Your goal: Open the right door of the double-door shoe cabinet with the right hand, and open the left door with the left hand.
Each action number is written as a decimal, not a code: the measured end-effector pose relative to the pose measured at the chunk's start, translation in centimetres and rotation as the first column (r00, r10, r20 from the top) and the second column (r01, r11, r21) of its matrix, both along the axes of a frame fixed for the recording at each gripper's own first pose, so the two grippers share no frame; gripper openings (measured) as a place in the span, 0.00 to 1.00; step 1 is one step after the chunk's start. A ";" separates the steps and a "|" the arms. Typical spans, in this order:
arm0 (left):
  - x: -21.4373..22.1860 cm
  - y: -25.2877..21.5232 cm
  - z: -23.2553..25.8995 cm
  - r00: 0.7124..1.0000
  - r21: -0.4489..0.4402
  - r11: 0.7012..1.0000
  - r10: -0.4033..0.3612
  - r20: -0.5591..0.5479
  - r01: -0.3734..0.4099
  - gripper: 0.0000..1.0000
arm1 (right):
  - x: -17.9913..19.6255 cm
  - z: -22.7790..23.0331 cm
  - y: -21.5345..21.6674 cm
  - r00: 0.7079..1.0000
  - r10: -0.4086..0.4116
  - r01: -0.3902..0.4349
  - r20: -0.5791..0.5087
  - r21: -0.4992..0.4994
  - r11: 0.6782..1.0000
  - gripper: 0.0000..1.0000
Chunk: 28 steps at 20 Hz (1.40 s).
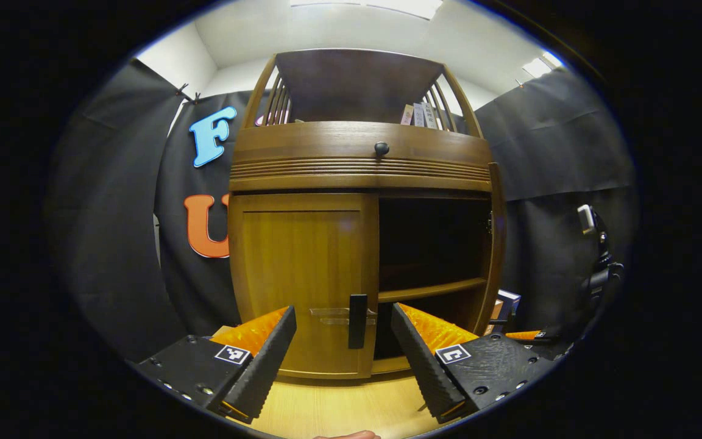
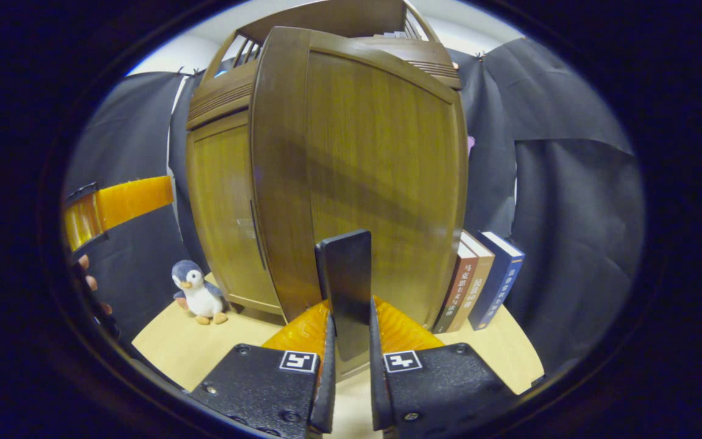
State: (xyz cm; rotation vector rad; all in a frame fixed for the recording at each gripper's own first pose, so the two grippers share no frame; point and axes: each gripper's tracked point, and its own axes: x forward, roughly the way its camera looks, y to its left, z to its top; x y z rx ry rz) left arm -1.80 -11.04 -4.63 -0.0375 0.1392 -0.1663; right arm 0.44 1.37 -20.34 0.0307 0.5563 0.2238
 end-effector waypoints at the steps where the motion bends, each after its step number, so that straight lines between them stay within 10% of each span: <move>1: 0.1 -0.4 -0.1 1.000 -0.007 1.000 -0.009 -0.004 0.009 0.95 | -0.2 0.1 -0.5 1.000 -0.004 0.004 0.000 -0.004 1.000 0.26; 28: 3.5 -5.1 -3.3 0.991 -0.038 0.994 -0.102 -0.088 0.099 0.94 | -4.0 0.0 -13.1 0.938 -0.338 0.340 -0.078 0.002 0.941 0.07</move>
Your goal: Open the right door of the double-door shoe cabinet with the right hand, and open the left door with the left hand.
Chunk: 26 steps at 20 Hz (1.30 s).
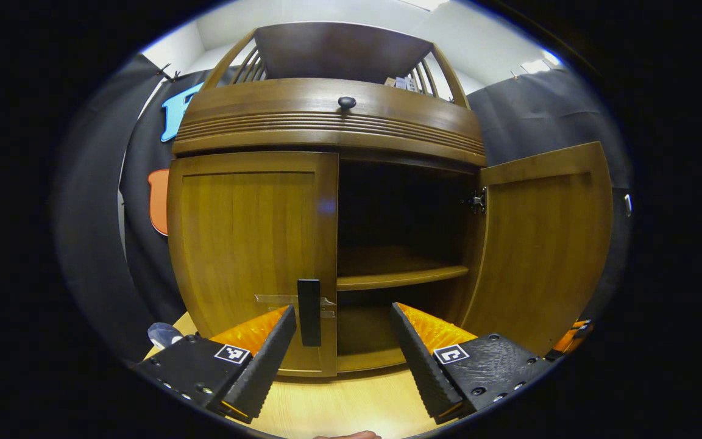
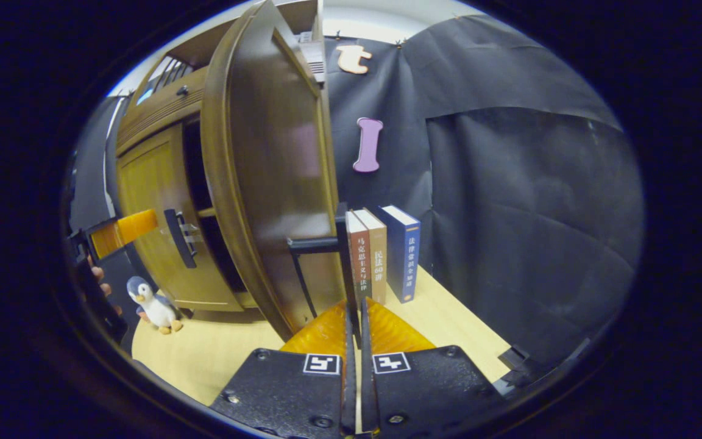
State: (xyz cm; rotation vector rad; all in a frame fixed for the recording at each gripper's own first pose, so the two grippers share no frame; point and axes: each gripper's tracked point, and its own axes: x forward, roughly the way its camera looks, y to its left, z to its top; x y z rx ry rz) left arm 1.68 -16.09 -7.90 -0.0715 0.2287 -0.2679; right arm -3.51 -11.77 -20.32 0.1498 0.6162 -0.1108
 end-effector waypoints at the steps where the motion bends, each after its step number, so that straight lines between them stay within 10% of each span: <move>1: 0.1 0.0 0.0 1.000 0.002 1.000 0.002 0.002 -0.002 0.94 | 0.1 -0.1 -0.5 1.000 -0.001 0.001 -0.001 0.002 1.000 0.06; 20: 8.3 2.1 -8.3 0.990 0.079 0.996 0.049 -0.134 -0.039 0.93 | -3.3 4.8 -5.6 0.989 -0.103 0.114 0.110 -0.097 0.989 0.05; 21: 8.3 2.2 -8.8 0.987 0.085 0.996 0.044 -0.153 -0.031 0.79 | -3.3 4.8 -5.3 0.989 -0.096 0.108 0.109 -0.103 0.989 0.05; 25: 10.0 2.3 -9.1 0.991 0.082 0.996 0.048 -0.125 -0.038 0.76 | -3.8 5.0 -4.3 0.990 -0.090 0.102 0.111 -0.107 0.989 0.05; 26: 9.5 2.5 -9.1 0.990 0.082 0.996 0.050 -0.134 -0.039 0.88 | -3.9 5.0 -4.1 0.990 -0.089 0.101 0.112 -0.106 0.989 0.05</move>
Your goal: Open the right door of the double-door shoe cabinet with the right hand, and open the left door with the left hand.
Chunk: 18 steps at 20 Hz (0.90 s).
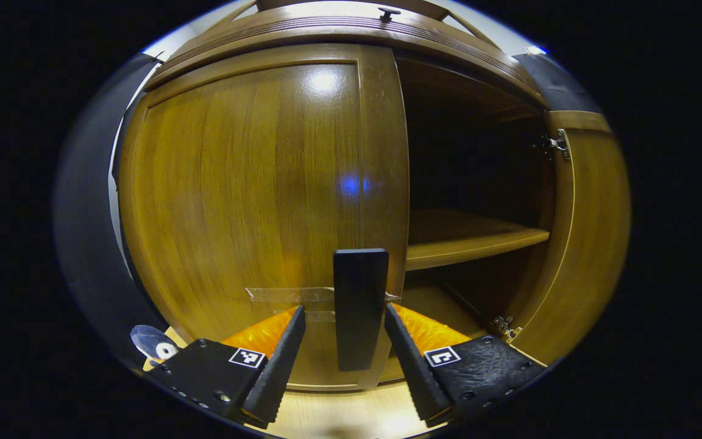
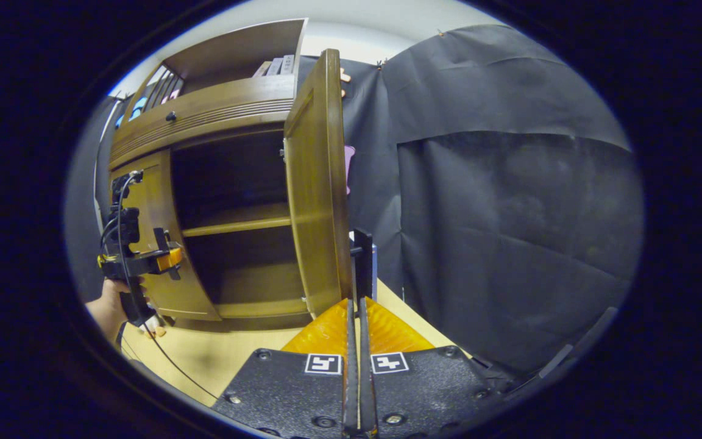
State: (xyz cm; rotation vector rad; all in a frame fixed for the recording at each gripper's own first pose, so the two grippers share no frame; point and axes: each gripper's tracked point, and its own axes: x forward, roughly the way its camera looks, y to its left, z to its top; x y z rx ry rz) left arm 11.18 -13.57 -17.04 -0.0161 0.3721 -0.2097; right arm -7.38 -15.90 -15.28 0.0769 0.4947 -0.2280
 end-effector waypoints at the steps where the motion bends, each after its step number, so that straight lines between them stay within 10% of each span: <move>1: 0.3 0.0 0.1 1.000 0.001 1.000 -0.004 0.018 0.004 0.78 | 0.0 0.1 0.1 1.000 -0.002 0.002 0.001 -0.001 1.000 0.06; 5: 0.4 0.4 -0.2 1.000 0.013 1.000 -0.012 0.018 0.011 0.77 | 0.1 0.0 0.8 1.000 -0.011 0.011 -0.006 -0.005 1.000 0.14; 12: 0.0 -1.0 -0.1 0.999 0.002 0.999 -0.033 0.008 0.033 0.30 | -0.2 0.0 3.3 0.999 0.041 -0.041 0.000 -0.024 0.999 0.25; 18: -1.2 -0.6 0.0 0.999 0.005 1.000 -0.029 -0.017 0.029 0.30 | -0.2 -0.8 4.2 0.998 0.054 -0.055 -0.023 -0.019 0.998 0.46</move>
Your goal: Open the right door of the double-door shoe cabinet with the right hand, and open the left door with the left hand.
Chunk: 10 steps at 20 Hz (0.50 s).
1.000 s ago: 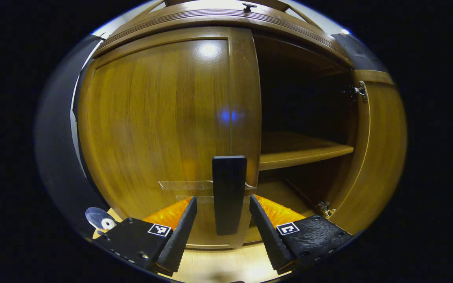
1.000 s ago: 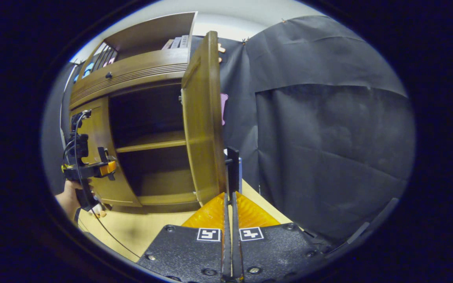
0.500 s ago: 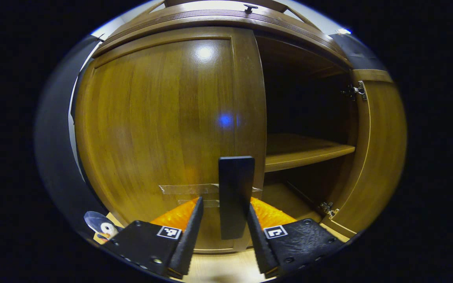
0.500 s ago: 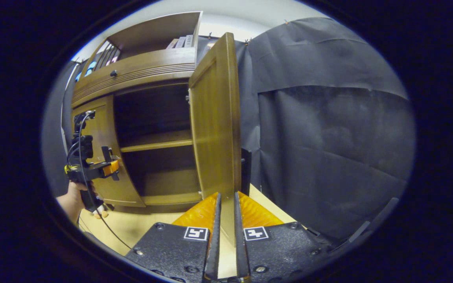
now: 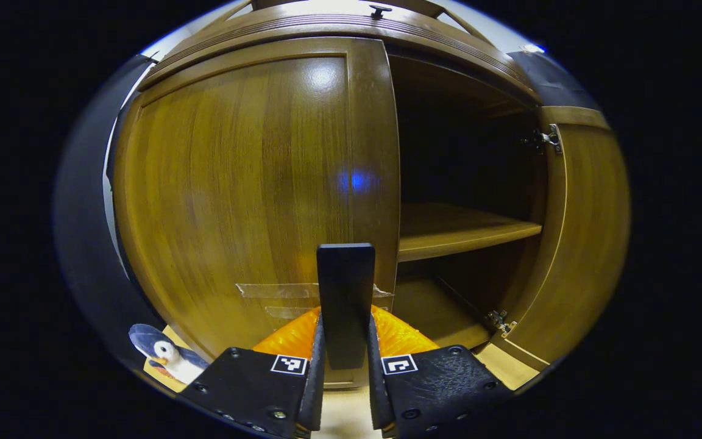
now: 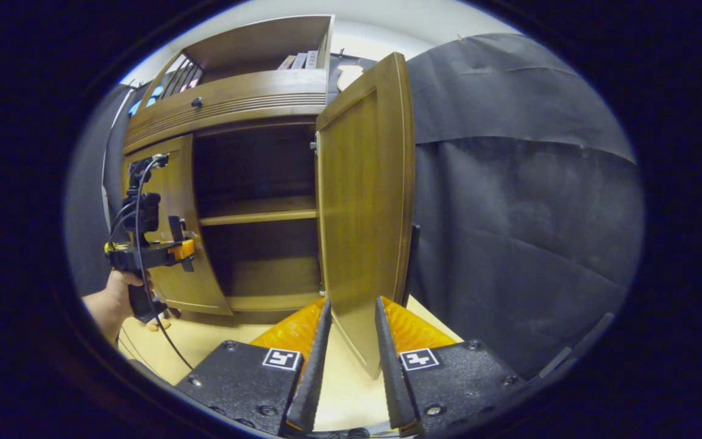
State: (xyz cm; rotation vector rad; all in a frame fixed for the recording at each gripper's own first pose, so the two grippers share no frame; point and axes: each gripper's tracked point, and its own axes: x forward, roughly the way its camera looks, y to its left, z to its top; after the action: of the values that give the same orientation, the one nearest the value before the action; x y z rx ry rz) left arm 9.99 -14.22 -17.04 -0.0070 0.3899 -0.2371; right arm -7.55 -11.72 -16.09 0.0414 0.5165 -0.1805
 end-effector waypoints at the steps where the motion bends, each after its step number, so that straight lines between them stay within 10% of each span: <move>1: -0.4 0.1 0.1 1.000 -0.003 1.000 0.001 -0.005 -0.001 0.30 | 0.1 -0.1 0.2 1.000 0.010 -0.010 -0.002 0.006 1.000 0.47; 10: -3.8 1.4 0.6 1.000 -0.018 1.000 -0.004 -0.005 0.004 0.23 | 2.5 -0.9 4.2 0.988 0.153 -0.153 0.000 0.044 0.987 0.49</move>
State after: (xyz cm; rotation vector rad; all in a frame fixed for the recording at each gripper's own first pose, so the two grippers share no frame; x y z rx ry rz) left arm 6.18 -12.79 -16.45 -0.0246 0.3929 -0.2446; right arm -5.09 -7.56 -16.97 0.0443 0.5244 -0.0193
